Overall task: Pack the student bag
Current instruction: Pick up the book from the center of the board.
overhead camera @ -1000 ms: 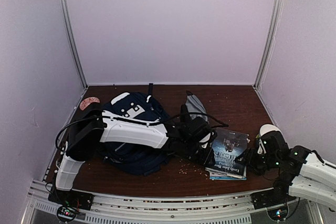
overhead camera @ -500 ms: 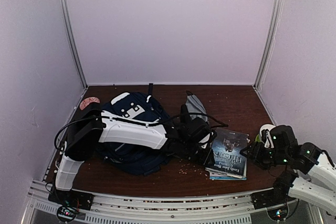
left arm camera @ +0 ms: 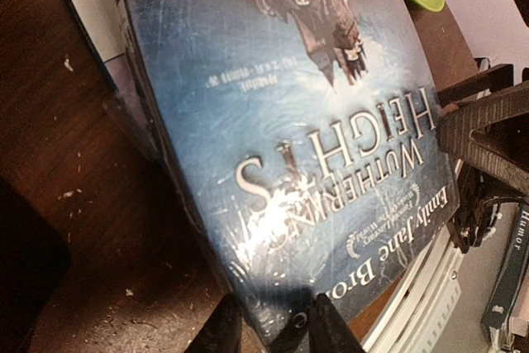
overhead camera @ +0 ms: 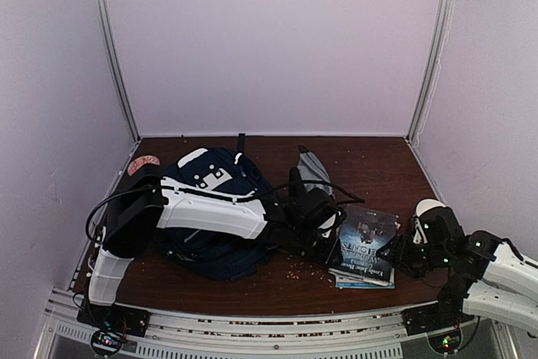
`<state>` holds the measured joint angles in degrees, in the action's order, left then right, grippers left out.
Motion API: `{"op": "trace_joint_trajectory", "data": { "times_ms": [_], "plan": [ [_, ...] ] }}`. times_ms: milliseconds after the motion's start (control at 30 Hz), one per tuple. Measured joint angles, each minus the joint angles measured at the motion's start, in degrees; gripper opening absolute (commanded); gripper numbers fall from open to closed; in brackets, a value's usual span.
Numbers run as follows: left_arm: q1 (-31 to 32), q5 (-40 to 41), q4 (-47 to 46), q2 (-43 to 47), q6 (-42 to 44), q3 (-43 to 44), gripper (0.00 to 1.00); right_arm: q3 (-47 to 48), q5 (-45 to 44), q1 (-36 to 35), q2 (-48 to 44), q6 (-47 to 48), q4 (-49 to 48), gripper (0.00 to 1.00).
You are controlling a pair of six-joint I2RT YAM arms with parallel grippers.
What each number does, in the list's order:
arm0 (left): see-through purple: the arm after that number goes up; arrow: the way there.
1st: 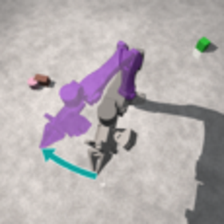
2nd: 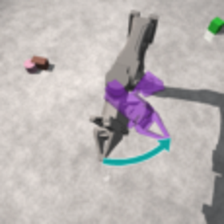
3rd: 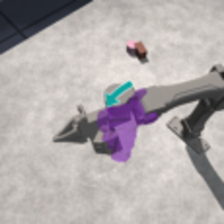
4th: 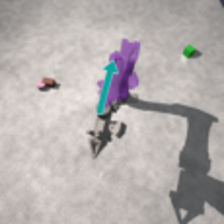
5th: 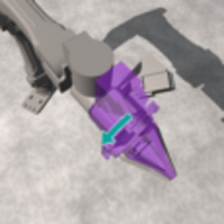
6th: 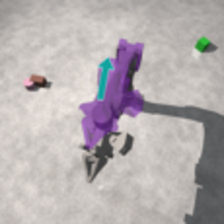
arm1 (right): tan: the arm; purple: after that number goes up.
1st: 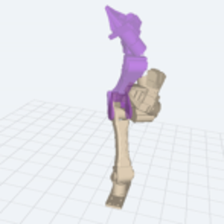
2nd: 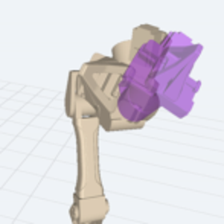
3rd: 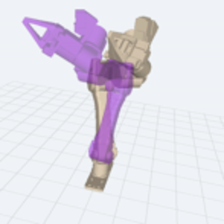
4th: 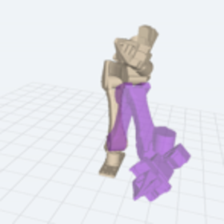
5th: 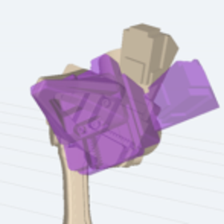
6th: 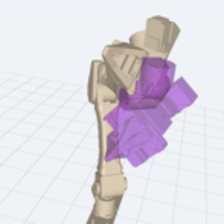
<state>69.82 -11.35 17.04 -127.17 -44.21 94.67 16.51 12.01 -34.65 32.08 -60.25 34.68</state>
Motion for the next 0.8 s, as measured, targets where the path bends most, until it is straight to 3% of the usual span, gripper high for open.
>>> {"op": "trace_joint_trajectory", "data": {
  "times_ms": [200, 567, 800],
  "plan": [
    [0.0, 0.3, 0.1, 0.2, 0.2, -0.3, 0.39, -1.6, 0.7, 0.0, 1.4, -1.5, -5.7, 0.67],
    [-1.0, 0.2, 2.2, 1.0, -0.3, -0.5, 0.07, -3.3, 0.1, 0.0, 1.4, -3.7, -10.3, 0.67],
    [-1.2, -0.3, 2.7, 1.0, -0.2, -0.3, 0.00, -5.9, -0.2, 0.0, -2.7, -5.8, -12.1, 0.67]
  ]
}}
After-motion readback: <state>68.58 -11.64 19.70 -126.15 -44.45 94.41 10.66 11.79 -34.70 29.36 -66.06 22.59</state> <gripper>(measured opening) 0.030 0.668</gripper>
